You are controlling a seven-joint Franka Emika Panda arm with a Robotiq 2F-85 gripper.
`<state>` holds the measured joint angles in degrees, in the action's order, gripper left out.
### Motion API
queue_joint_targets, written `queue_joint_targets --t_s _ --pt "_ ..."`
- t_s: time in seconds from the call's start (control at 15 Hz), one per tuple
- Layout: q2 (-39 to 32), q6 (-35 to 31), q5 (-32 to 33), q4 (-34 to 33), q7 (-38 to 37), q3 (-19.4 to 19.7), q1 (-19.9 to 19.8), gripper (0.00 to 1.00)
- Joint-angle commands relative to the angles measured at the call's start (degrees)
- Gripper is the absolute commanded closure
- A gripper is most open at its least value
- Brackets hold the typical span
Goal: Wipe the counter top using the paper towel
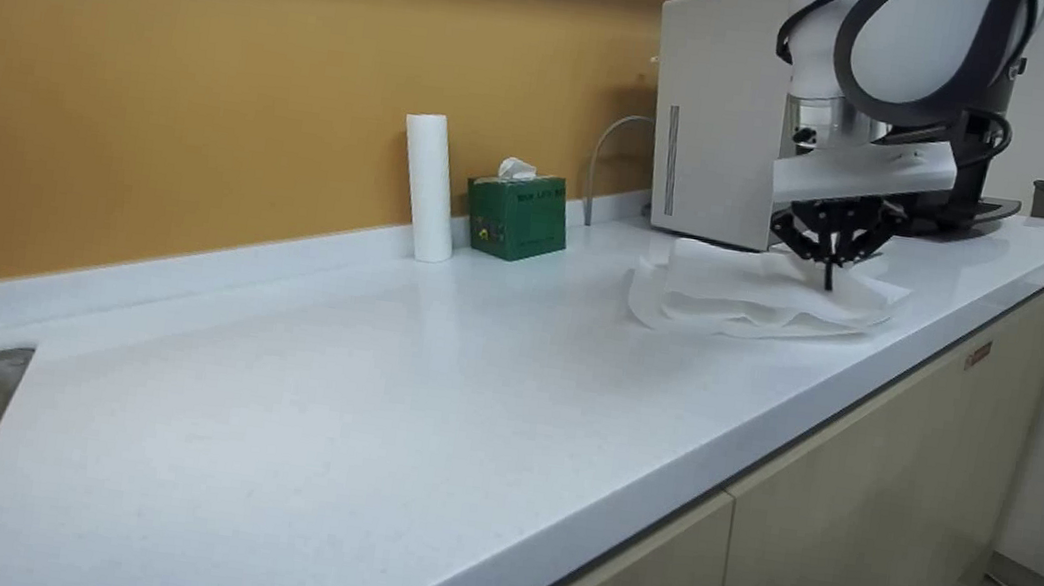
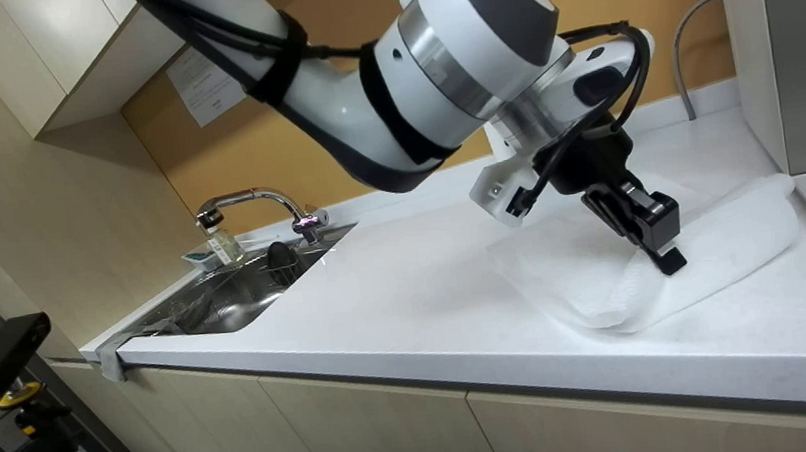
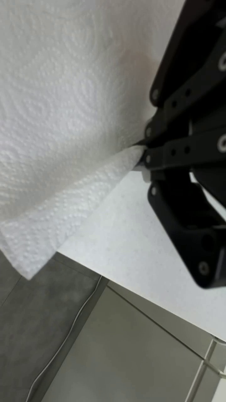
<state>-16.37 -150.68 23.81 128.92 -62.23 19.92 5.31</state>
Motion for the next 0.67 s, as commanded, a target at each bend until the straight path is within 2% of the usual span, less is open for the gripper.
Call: queue_joint_targets --t_s 0.0,0.2,0.47,0.6 --pt "0.2 1.3 -0.7 0.6 -0.8 -3.5 0.4 1.00" --pt "1.0 1.5 -4.8 1.8 3.6 -8.8 0.4 1.00" --pt "2.5 1.6 -16.1 4.2 15.6 -17.2 -0.1 1.00" --pt "3.3 2.5 -21.4 4.9 21.3 -20.0 0.1 1.00"
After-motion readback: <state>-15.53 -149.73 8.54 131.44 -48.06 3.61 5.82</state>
